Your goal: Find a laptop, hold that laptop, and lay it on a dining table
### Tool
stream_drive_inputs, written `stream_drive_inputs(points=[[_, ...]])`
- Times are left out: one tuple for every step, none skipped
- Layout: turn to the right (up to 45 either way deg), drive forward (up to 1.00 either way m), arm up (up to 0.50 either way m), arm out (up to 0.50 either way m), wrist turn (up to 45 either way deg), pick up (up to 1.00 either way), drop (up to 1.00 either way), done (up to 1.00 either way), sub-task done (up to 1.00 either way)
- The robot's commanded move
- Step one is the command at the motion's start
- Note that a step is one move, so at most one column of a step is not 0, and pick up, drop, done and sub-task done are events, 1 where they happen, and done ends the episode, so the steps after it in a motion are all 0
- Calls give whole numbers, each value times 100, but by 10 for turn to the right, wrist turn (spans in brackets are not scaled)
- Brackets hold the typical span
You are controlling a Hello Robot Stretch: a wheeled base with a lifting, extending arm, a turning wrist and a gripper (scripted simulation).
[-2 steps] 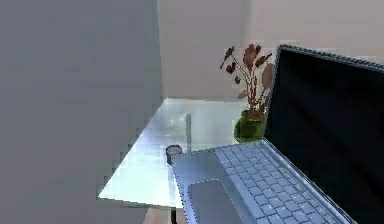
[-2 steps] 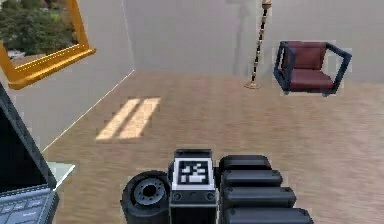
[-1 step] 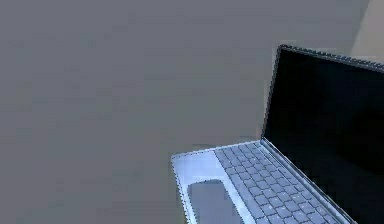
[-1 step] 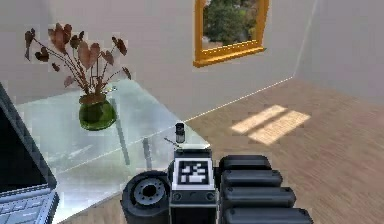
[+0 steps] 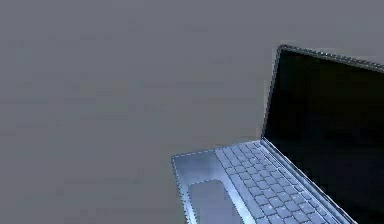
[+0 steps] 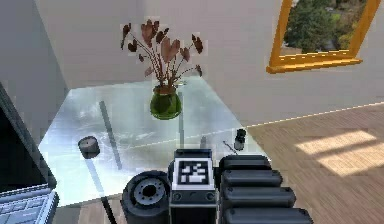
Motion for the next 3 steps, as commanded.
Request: stream_drive_inputs(points=[[0,0,0,48,0,0,0,0,0],[0,0,0,0,450,0,0,0,0],[0,0,0,0,360,0,0,0,0]])
